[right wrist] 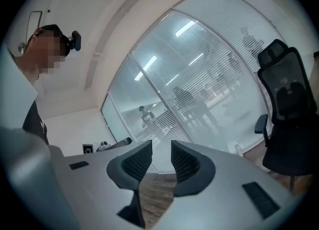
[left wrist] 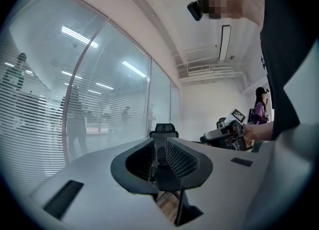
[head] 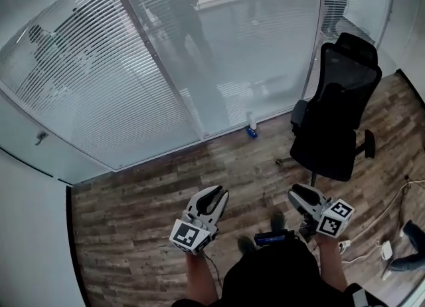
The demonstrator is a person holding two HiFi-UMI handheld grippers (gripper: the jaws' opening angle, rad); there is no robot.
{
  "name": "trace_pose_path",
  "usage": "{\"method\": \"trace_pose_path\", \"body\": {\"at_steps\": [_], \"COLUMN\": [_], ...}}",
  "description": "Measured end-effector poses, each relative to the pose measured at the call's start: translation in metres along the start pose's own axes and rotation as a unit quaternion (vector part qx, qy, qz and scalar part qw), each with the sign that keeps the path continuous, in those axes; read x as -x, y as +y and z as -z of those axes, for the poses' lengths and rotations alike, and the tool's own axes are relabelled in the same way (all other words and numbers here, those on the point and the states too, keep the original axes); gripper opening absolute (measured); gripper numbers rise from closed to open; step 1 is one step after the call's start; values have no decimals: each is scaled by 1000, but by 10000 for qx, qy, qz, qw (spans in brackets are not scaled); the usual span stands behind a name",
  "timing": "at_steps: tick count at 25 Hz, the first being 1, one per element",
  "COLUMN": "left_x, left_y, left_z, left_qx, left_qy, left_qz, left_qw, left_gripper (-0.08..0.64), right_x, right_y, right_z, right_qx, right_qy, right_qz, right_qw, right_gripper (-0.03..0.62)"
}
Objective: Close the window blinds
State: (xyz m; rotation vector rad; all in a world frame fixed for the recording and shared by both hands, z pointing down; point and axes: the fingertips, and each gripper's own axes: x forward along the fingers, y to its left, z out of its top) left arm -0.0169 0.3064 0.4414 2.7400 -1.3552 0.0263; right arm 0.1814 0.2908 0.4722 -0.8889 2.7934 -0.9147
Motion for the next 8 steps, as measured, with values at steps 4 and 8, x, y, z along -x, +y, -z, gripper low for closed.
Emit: {"method": "trace_pose_path", "body": {"at_steps": [4, 8], "left_x": [5, 18], "left_y": [-16, -28], "left_z": [19, 28], "left_qx": [-105, 32], "left_qy": [99, -2], "left_qz": [164, 251], "left_qw": [9998, 9997], "left_gripper": [83, 83], "right_x": [19, 24], "right_y": [13, 26], "right_z": [25, 40], "right_qx": [-23, -60], "right_qy": [120, 212], "right_qz": [259, 342], "right_qw": [9996, 9992], "right_gripper": [126, 124]}}
